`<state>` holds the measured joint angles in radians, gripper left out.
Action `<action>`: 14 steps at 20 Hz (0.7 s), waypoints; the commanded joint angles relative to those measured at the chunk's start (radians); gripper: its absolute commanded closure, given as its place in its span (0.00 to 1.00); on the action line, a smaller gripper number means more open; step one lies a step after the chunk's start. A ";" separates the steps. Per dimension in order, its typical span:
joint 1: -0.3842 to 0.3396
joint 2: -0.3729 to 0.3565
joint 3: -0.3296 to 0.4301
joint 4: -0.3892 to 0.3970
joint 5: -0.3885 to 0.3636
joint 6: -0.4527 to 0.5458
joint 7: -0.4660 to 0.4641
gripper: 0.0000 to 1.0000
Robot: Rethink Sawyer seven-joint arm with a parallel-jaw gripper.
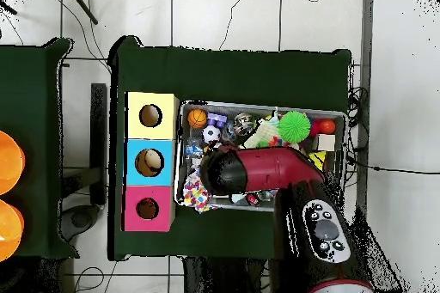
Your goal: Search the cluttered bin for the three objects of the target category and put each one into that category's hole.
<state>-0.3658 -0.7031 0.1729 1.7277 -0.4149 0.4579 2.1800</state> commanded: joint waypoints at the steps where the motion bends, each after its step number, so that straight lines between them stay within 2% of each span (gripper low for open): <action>1: 0.073 0.027 -0.072 0.059 0.067 -0.102 0.254 0.00; 7: 0.126 0.018 -0.118 0.088 0.124 -0.122 0.262 0.00; 14: 0.178 0.098 -0.153 0.061 0.190 -0.204 0.260 0.00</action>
<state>-0.2077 -0.6862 0.0538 1.7654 -0.2984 0.3468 2.1802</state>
